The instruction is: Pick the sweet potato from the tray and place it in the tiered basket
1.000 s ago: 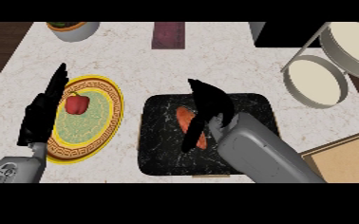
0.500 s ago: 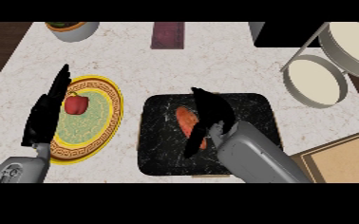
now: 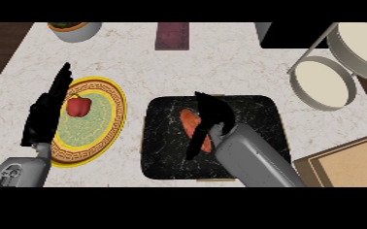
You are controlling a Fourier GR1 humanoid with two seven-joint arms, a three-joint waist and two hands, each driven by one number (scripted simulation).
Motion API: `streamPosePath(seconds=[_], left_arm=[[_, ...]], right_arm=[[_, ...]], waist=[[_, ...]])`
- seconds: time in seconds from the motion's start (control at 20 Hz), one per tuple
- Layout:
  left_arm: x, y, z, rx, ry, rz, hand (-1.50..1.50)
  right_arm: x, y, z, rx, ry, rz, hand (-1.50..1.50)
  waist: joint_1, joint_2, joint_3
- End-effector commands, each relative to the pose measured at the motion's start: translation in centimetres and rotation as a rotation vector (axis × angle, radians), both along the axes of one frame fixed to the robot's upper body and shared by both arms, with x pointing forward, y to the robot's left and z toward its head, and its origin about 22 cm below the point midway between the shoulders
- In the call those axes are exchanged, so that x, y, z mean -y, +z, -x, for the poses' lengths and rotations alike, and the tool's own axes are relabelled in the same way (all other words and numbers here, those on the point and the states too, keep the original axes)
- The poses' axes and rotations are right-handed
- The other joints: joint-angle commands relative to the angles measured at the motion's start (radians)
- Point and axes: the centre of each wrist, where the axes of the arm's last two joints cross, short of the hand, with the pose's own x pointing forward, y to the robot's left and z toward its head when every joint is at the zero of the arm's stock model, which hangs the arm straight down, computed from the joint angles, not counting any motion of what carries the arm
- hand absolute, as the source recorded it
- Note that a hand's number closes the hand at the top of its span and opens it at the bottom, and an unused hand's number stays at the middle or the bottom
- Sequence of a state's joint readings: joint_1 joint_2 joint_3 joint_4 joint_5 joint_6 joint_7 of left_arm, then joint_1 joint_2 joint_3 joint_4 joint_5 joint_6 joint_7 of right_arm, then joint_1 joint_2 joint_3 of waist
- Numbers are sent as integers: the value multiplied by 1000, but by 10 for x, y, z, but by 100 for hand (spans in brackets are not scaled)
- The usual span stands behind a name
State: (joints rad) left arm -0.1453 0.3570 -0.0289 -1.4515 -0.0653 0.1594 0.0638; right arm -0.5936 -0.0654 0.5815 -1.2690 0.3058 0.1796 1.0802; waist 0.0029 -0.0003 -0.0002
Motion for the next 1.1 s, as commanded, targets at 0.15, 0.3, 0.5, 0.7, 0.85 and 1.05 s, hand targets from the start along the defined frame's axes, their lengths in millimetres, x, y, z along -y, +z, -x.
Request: streamPosePath(seconds=[0.15, 0.3, 0.5, 0.7, 0.85, 1.05], left_arm=[[5, -12, 4, 6, 10, -2, 0], [-6, -1, -11, 11, -9, -13, 0], [2, -6, -6, 9, 11, -1, 0], [5, -2, -3, 10, -3, 7, 0], [7, -3, -6, 11, 0, -2, 0], [13, 5, -10, 11, 12, -10, 0]], right_arm=[[-8, -18, 5, -88, -26, 46, -150], [-15, -39, 6, -102, -32, 37, -150], [-23, -27, 7, -165, 191, 79, 150], [-21, -37, 2, -80, 204, 113, 150], [-20, -18, -6, -88, 98, 10, 150], [-20, -21, 0, -7, 39, -22, 150]], waist=[[-2, 0, 0], [3, 1, 0], [0, 1, 0], [3, 0, 0], [5, 1, 0], [3, 0, 0]])
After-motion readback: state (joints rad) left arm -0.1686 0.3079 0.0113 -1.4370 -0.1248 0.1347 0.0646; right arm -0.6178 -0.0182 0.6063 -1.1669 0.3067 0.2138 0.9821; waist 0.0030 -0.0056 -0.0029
